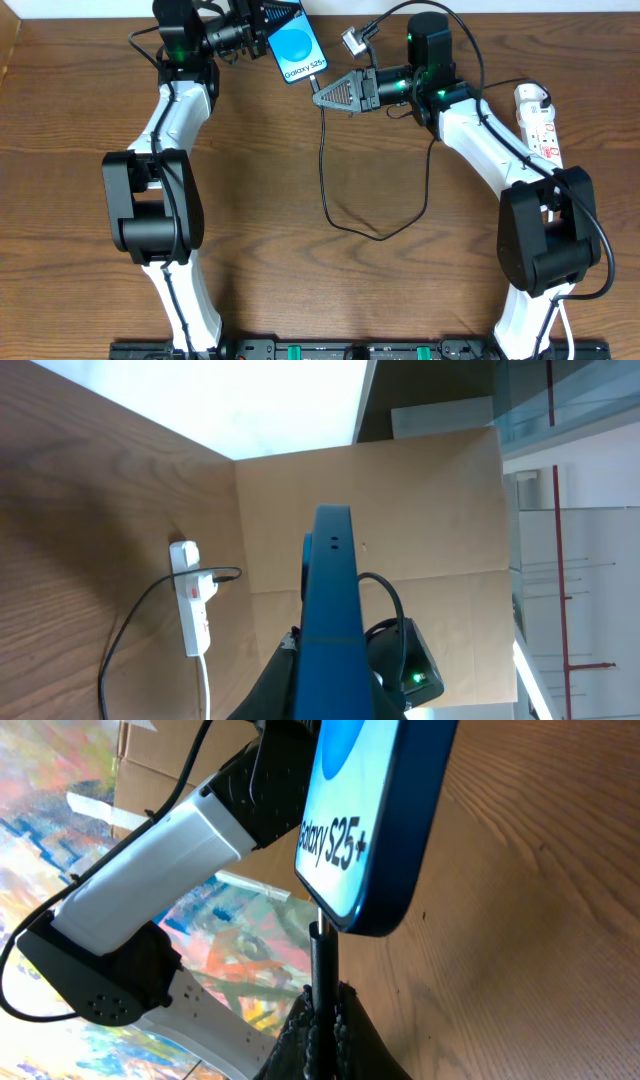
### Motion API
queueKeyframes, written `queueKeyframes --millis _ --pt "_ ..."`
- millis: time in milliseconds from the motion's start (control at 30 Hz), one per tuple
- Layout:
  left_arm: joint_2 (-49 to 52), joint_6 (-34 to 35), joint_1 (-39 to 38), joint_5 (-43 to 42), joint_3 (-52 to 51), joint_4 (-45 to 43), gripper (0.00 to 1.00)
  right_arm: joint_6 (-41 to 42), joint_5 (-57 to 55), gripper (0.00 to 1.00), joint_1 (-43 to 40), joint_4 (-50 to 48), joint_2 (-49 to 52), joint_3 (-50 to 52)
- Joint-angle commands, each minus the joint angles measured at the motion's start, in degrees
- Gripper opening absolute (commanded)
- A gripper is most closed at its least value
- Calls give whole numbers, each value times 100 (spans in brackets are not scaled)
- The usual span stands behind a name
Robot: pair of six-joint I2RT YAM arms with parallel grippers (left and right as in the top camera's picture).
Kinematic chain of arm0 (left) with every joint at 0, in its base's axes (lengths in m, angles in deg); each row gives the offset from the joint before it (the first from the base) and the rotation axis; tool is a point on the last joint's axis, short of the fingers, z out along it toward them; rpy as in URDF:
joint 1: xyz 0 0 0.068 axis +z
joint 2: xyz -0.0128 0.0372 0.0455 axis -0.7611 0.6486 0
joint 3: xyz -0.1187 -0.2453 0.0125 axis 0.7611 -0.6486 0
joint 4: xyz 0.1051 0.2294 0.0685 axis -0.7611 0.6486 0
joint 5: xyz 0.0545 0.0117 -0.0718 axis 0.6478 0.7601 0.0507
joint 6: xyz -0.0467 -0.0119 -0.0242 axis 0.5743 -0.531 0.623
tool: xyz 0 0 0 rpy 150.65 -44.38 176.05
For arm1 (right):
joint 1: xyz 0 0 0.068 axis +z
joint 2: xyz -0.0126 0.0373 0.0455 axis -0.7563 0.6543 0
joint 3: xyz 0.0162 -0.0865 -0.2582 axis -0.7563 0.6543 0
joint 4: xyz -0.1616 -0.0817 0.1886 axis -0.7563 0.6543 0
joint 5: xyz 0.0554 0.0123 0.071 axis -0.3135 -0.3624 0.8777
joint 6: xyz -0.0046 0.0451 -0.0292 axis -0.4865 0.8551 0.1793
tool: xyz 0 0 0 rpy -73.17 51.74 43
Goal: Plug charger to phone and switch on socket
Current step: 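Push the USB-C plug up into the phone's bottom port with the right gripper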
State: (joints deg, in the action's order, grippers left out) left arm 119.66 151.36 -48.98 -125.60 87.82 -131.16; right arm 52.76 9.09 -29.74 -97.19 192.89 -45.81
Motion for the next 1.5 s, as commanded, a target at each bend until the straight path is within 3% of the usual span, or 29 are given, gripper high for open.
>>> queueKeyframes --millis 0,1467 --pt "-184 118 -15 72 44 -74 8 28 -9 1 33 9 59 7" --pt "-184 92 -101 -146 44 -98 8 330 -313 1 28 -212 59 11"
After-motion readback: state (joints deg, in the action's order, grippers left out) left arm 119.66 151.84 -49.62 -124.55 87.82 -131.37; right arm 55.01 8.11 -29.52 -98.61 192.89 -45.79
